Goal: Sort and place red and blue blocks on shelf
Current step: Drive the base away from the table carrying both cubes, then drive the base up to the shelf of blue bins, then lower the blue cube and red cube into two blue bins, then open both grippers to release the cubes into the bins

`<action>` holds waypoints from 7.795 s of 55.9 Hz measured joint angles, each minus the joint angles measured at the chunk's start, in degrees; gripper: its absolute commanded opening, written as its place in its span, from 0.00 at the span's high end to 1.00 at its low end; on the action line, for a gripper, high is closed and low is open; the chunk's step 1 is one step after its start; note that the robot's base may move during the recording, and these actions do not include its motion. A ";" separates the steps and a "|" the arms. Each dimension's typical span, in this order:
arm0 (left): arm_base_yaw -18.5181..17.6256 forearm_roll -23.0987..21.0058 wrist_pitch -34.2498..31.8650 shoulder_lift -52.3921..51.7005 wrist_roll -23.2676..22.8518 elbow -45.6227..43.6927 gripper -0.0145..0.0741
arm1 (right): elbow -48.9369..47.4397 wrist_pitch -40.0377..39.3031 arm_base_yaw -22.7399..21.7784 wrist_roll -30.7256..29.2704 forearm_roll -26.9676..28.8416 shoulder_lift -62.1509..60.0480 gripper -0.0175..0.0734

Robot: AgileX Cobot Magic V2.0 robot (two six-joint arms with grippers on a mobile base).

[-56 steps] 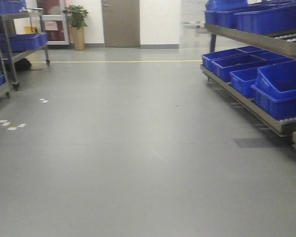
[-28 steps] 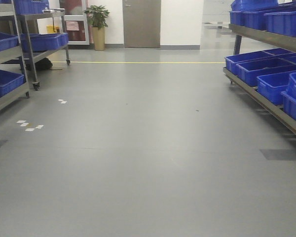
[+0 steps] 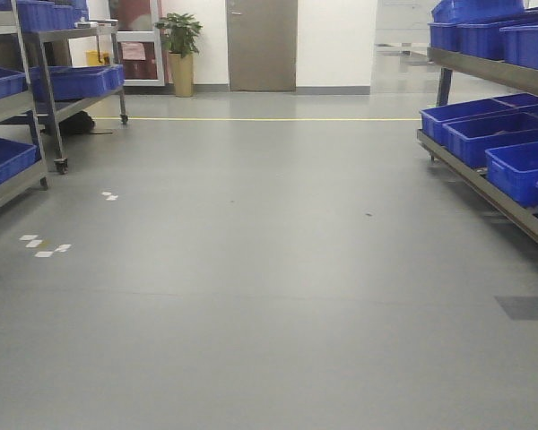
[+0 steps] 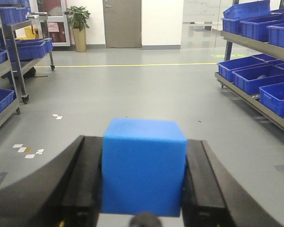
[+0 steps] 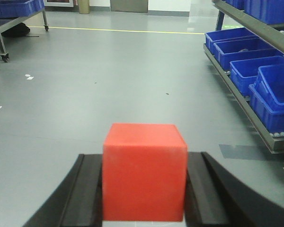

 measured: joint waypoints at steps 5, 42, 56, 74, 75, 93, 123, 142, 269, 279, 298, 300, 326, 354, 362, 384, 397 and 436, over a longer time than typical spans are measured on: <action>0.00 0.00 0.00 0.00 0.00 0.00 0.49 | 0.00 0.00 0.00 0.00 0.00 0.00 0.36; 0.00 0.00 0.00 0.00 0.00 0.00 0.49 | 0.00 0.00 -0.10 0.00 0.00 0.00 0.36; 0.00 0.00 0.00 0.00 0.00 0.00 0.49 | 0.00 0.00 -0.10 0.00 0.00 0.00 0.36; 0.00 0.00 0.00 0.00 0.00 0.00 0.49 | 0.00 0.00 -0.10 0.00 0.00 0.00 0.36; 0.00 0.00 0.00 0.00 0.00 0.00 0.49 | 0.00 0.00 -0.10 0.00 0.00 0.00 0.36; 0.00 0.00 0.00 0.00 0.00 0.00 0.49 | 0.00 0.00 -0.10 0.00 0.00 0.00 0.36; 0.00 0.00 0.00 0.00 0.00 0.00 0.49 | 0.00 0.00 -0.10 0.00 0.00 0.00 0.36; 0.00 0.00 0.00 0.00 0.00 0.00 0.49 | 0.00 0.00 -0.10 0.00 0.00 0.00 0.36; 0.00 0.00 0.00 0.00 0.00 0.00 0.49 | 0.00 0.00 -0.10 0.00 0.00 0.00 0.36; 0.00 0.00 0.00 0.00 0.00 0.00 0.49 | 0.00 0.00 -0.10 0.00 0.00 0.00 0.36; 0.00 0.00 0.00 0.00 0.00 0.00 0.49 | 0.00 0.00 -0.10 0.00 0.00 0.00 0.36; 0.00 0.00 0.00 0.00 0.00 0.00 0.49 | 0.00 0.00 -0.10 0.00 0.00 0.00 0.36; 0.00 0.00 0.00 0.00 0.00 0.00 0.49 | 0.00 0.00 -0.10 0.00 0.00 0.00 0.36; 0.00 -3.92 -1.41 2.97 0.00 0.00 0.49 | -1.78 0.24 -0.10 0.00 1.41 1.33 0.36; 0.00 -4.55 -3.09 9.60 0.00 -1.58 0.49 | -6.12 0.64 -0.10 0.00 1.70 6.40 0.36; -6.65 -4.68 -8.25 36.53 0.00 -13.35 0.49 | -16.80 0.46 7.10 0.00 1.58 31.52 0.36; -8.86 -4.80 -9.99 44.80 0.00 -15.72 0.49 | -17.30 -5.33 8.54 0.00 1.58 40.04 0.36; -8.98 -4.92 -11.33 45.58 0.00 -15.85 0.08 | -17.30 -5.87 8.54 0.00 1.58 41.48 0.13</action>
